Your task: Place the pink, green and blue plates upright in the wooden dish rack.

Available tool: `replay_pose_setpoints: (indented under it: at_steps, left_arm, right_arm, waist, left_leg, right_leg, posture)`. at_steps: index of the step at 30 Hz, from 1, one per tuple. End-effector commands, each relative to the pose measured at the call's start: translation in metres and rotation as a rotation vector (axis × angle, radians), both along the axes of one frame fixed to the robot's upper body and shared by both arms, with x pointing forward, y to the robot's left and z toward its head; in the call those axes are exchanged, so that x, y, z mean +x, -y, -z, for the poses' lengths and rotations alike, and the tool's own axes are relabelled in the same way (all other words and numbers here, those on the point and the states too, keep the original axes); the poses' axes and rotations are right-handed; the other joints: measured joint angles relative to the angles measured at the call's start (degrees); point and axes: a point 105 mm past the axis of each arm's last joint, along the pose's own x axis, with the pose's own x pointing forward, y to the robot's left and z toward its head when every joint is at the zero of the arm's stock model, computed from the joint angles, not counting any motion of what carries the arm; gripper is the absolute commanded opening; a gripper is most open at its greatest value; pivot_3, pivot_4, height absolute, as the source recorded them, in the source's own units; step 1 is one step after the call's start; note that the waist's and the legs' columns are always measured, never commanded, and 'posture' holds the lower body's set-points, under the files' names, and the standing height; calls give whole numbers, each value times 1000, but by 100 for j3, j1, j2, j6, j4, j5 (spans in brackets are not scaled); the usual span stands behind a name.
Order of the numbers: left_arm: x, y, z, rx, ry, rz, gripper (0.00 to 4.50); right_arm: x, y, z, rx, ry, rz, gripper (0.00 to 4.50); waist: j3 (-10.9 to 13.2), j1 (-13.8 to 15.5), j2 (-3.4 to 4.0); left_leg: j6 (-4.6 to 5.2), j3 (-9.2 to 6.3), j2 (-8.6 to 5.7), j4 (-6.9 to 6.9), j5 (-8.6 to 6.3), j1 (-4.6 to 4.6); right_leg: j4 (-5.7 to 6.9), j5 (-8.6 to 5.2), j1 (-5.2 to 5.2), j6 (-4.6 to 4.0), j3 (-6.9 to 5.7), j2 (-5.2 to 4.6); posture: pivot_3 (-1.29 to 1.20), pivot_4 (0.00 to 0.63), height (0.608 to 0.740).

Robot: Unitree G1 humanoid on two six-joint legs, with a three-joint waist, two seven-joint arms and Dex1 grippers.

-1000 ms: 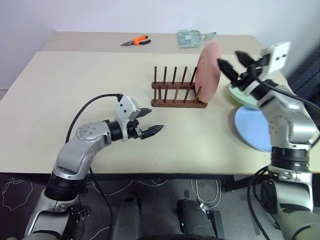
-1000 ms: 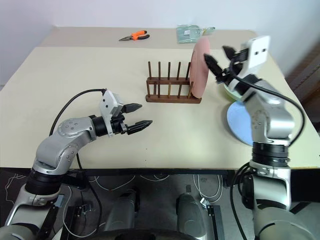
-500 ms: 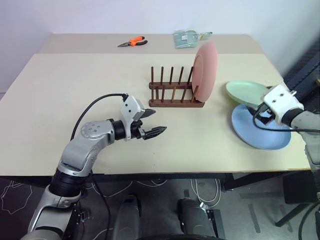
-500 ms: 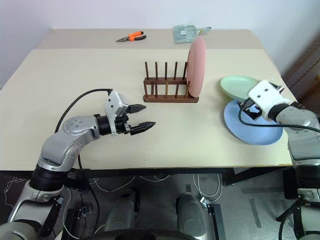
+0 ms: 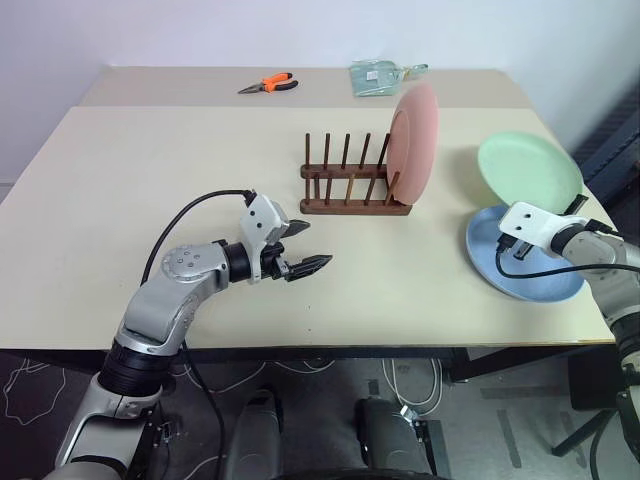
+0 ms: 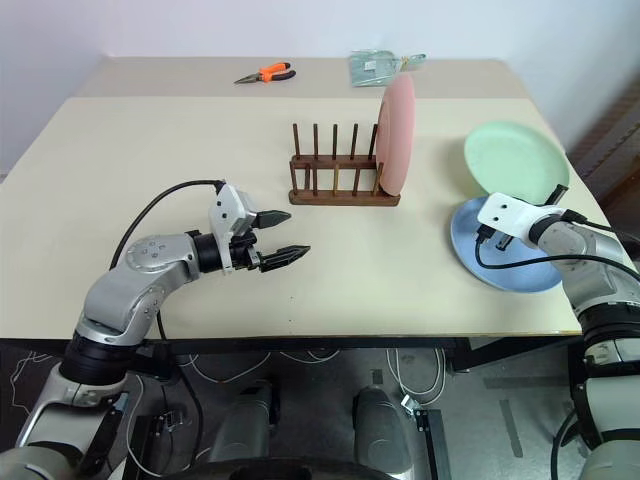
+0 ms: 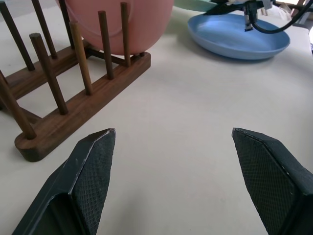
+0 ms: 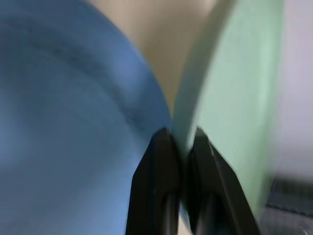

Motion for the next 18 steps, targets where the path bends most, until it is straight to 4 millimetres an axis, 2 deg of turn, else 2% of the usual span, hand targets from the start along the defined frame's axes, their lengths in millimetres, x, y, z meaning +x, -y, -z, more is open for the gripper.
replay_pose_setpoints:
  at_steps: [1, 3, 4, 5, 6, 9, 11, 13, 16, 18]
  left_arm:
    - [-3, -1, -10, -7, 53, 6, 3935]
    - [-2, -2, -10, -7, 53, 0, 3935]
    - [-1, -3, -10, -8, 54, -5, 3935]
    - [0, -5, -10, -11, 55, -14, 3935]
    - [3, -7, -10, -17, 57, -29, 3935]
    - [10, -12, -11, -39, 70, -70, 3935]
    - [17, -16, -10, -60, 74, -107, 3935]
    - [23, -20, -8, -68, 78, -137, 3935]
    - [27, -27, -4, -59, 89, -164, 3935]
    - [29, -33, -2, -48, 103, -180, 3935]
  right_arm:
    - [-1, -7, -34, -29, 143, -34, 18]
    - [-2, -16, -63, 4, 281, -55, 18]
    - [-3, -24, -85, 81, 384, -65, 18]
    - [-6, -37, -111, 218, 491, -92, 18]
    - [-13, -55, -143, 427, 602, -161, 18]
    - [-39, -91, -198, 858, 700, -375, 18]
    - [-57, -115, -219, 1081, 638, -548, 18]
    - [-74, -141, -229, 1226, 510, -716, 18]
    - [-95, -175, -233, 1384, 315, -899, 18]
    - [-97, -194, -228, 1465, 225, -929, 18]
  waist:
    - [0, 2, 0]
    - [2, 5, 4]
    - [3, 7, 7]
    - [4, -9, 9]
    - [4, -25, 9]
    - [5, -46, 17]
    - [5, 12, 17]
    - [4, 88, 13]
    - [4, 124, 12]
    - [4, 114, 12]
  left_leg:
    - [0, 0, 1, 0, 0, 0]
    - [0, 0, 0, 0, 0, -1]
    - [0, 0, 0, 0, 0, -1]
    - [0, 0, 0, 1, 0, -1]
    - [0, 0, 1, 0, 0, 0]
    - [-1, -2, 4, -1, 1, 6]
    - [-1, -5, 4, -1, 1, 6]
    - [1, -9, 3, 1, 0, 5]
    - [5, -9, 3, 1, -3, 5]
    - [5, -9, 3, 2, -3, 5]
  right_leg:
    - [0, 0, 0, 0, -1, 0]
    - [1, 0, -1, 0, -1, 0]
    - [1, 0, -1, 1, 0, 0]
    - [2, 0, -1, 1, 0, 0]
    - [4, 0, -2, 1, 0, 0]
    - [15, 10, -1, 20, 0, 3]
    - [18, 11, 1, 22, -2, 3]
    - [15, 9, 10, 20, -7, 3]
    - [1, -1, 18, -1, -9, 2]
    - [2, 0, 15, -3, -8, 2]
  posture:
    - [0, 150, 740]
    - [0, 150, 740]
    - [0, 150, 740]
    - [0, 150, 740]
    - [0, 150, 740]
    - [0, 150, 740]
    - [0, 150, 740]
    - [0, 150, 740]
    - [0, 150, 740]
    - [0, 150, 740]
